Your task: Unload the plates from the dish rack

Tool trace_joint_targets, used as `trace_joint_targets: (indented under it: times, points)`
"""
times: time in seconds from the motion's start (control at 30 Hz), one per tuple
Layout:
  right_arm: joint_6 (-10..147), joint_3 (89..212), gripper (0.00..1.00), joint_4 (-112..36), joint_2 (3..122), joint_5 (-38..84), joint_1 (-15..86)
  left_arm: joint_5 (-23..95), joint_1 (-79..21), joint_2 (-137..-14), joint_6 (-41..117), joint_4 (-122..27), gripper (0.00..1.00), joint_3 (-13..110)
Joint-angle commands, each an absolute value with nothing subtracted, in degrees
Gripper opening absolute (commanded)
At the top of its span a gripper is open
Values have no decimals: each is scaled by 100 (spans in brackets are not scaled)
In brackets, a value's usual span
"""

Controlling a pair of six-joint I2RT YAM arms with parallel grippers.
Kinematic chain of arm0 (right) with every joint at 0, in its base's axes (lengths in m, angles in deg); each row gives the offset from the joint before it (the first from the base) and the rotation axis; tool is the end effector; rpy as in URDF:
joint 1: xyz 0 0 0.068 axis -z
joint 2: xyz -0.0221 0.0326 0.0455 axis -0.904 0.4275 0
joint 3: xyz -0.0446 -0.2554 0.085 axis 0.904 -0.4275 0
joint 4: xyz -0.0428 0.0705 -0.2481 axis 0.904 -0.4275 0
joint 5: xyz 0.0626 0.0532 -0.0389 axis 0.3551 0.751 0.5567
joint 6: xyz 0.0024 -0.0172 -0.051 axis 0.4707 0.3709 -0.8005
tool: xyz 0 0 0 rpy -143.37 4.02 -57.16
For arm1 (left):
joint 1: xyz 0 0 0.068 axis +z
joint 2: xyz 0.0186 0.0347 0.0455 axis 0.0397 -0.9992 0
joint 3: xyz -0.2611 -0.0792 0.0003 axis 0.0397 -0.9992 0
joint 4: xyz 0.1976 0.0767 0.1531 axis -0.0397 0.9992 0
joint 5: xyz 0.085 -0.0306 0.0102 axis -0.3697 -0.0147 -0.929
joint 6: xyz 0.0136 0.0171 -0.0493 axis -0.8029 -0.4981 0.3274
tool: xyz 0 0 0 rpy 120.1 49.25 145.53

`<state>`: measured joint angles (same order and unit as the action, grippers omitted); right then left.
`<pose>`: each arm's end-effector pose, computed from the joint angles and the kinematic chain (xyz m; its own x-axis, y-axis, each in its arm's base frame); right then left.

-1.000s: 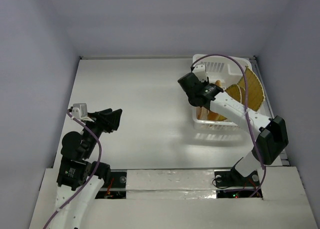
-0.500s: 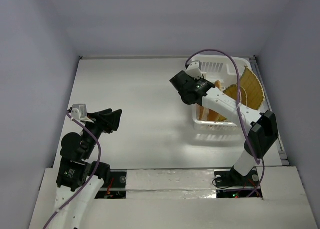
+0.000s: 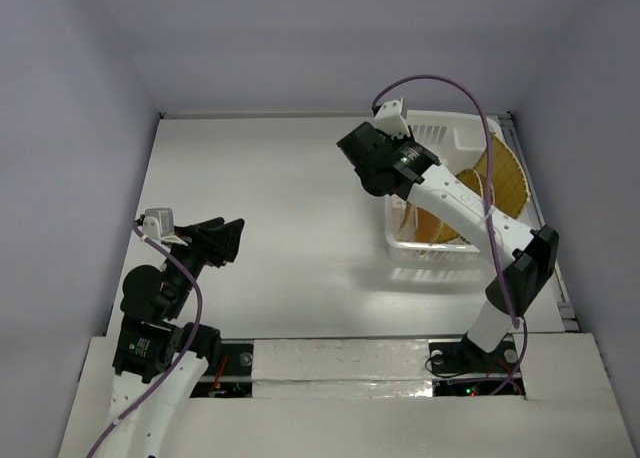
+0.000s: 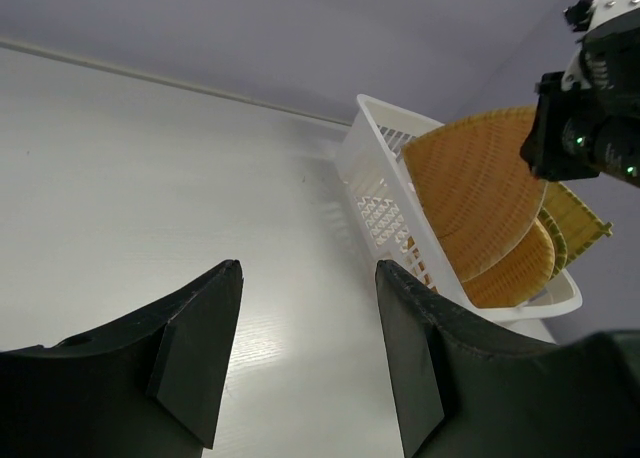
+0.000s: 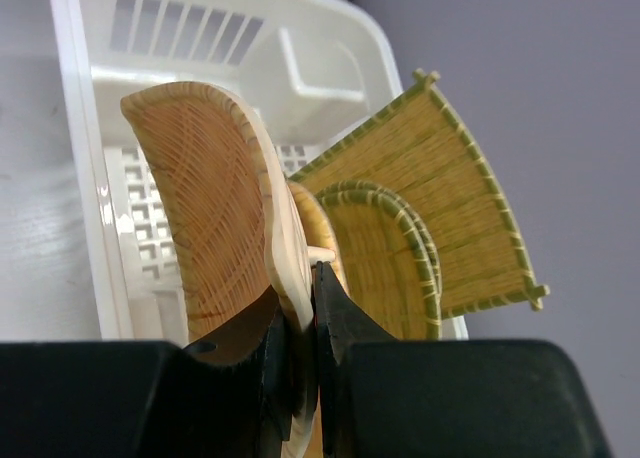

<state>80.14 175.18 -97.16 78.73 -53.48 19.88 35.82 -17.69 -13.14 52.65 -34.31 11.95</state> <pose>0.2670 0.2185 0.3757 -0.5285 -0.3638 -0.7670 0.2925 0.7702 -0.5668 0.0696 -0.0244 0.3442 -0.0056 -0.4561 -0.8899 0.4390 0.7985 -0.4120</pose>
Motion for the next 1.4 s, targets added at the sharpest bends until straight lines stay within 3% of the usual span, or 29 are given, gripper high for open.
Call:
trace_joint_targets:
  times: [0.0,0.2,0.37,0.57,0.7,0.97,1.27,1.37]
  points:
    - [7957,18243,0,-9926,7474,-6115,1934,3568,-1801,-1285,5291,-3627,53,1245]
    - [7739,18527,0,-9499,6798,-5845,1689,3576,-1801,-1312,5291,-3627,53,1245]
    - [7454,17332,0,-7125,6137,-3632,1504,3506,-1801,-1329,5291,-3591,52,1263]
    - [8069,16803,0,-5535,6881,-1313,1451,3401,-1801,-1399,5300,-3556,52,1280]
    - [8554,16891,0,-5111,7759,-546,1451,3383,-1801,-1399,5308,-3547,52,1272]
    - [9406,17190,0,-4619,9150,-244,1451,3392,-1801,-1399,5308,-3556,52,1263]
    - [10004,16267,0,-4144,9380,-473,1679,3436,-1801,-1391,5308,-3583,52,1245]
    - [10110,16092,9,-4223,9521,-525,1679,3427,-1801,-1391,5308,-3583,52,1245]
